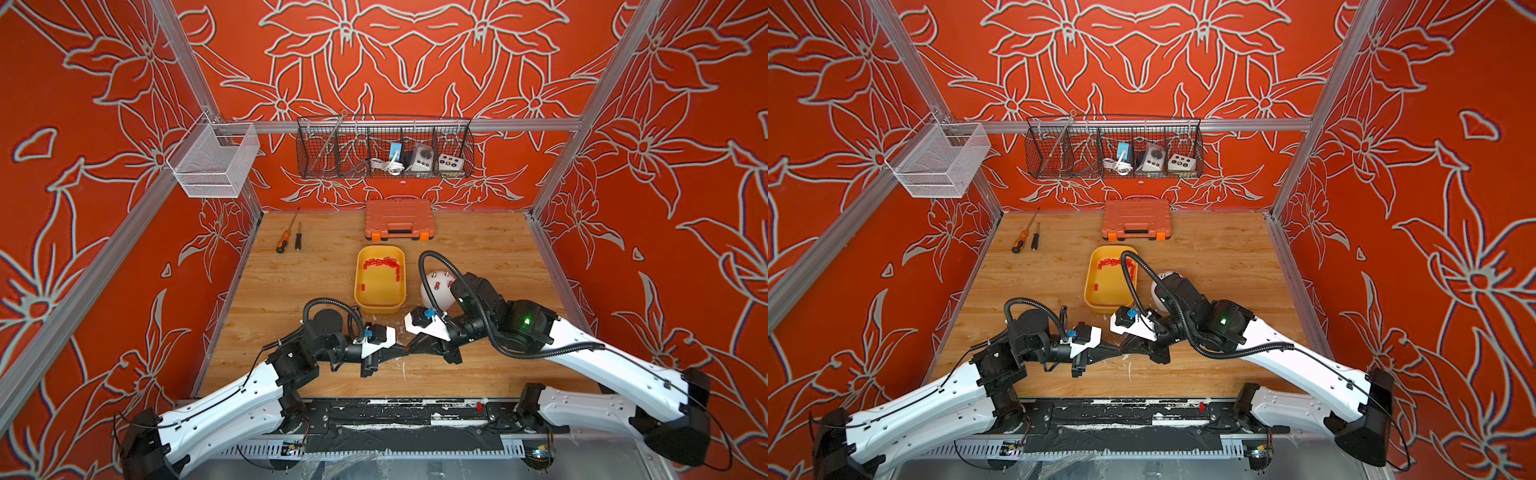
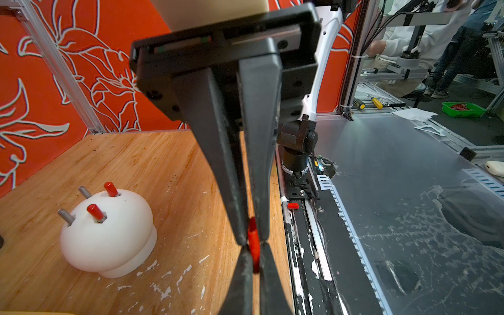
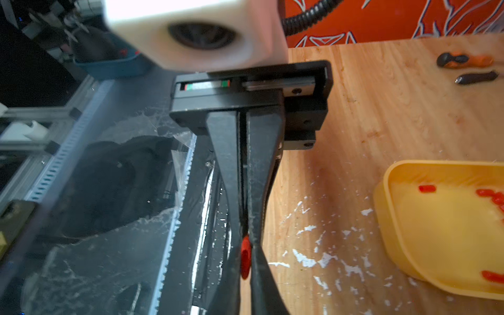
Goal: Cover the protruding screws with screw protection sleeves
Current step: Pick up the screw protection sleeve from the center of the board.
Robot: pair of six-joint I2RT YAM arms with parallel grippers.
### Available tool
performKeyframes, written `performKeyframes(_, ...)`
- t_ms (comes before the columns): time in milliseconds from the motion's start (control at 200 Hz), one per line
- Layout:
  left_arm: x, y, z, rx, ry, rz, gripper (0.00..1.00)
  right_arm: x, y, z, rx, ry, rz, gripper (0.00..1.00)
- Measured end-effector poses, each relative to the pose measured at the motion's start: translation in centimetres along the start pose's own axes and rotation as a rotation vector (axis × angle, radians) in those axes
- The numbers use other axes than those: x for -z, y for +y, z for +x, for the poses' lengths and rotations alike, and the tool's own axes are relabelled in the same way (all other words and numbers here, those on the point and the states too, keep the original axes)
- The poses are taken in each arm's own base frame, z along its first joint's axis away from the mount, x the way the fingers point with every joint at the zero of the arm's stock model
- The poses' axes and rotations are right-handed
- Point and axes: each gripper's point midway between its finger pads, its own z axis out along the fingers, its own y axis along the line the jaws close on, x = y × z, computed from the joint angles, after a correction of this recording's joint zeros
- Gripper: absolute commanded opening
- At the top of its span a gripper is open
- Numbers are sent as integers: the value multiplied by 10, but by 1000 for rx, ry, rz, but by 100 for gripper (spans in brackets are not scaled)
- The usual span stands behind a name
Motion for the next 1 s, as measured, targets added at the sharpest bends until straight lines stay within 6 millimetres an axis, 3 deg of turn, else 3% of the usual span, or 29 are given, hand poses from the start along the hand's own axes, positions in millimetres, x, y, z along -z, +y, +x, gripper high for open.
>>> performKeyframes(130,0,0,1,4,6,0,0,-1,0,1,-3,4,-3,0)
performKeyframes(210,0,1,1,1,5,-7,14,-1,0,1,-3,4,0,0)
performKeyframes(250,1,1,0,-5,3,-14,36,-1,-1,0,-2,1,3,0)
performKeyframes(275,2,2,-1,-13,-2,-23,45,-1,-2,-1,-1,-1,7,0)
performKeyframes(430,15,7,-15,-49,-91,-114,62,5,-10,-5,1,-53,70,0)
performKeyframes(666,39,20,-30,-85,-224,-268,65,33,-36,-21,-50,-283,175,0)
performKeyframes(851,55,50,-44,-56,-332,-384,60,44,-63,-28,-128,-529,210,0)
performKeyframes(1001,55,70,-59,-23,-403,-391,59,51,-71,-52,-127,-743,159,0)
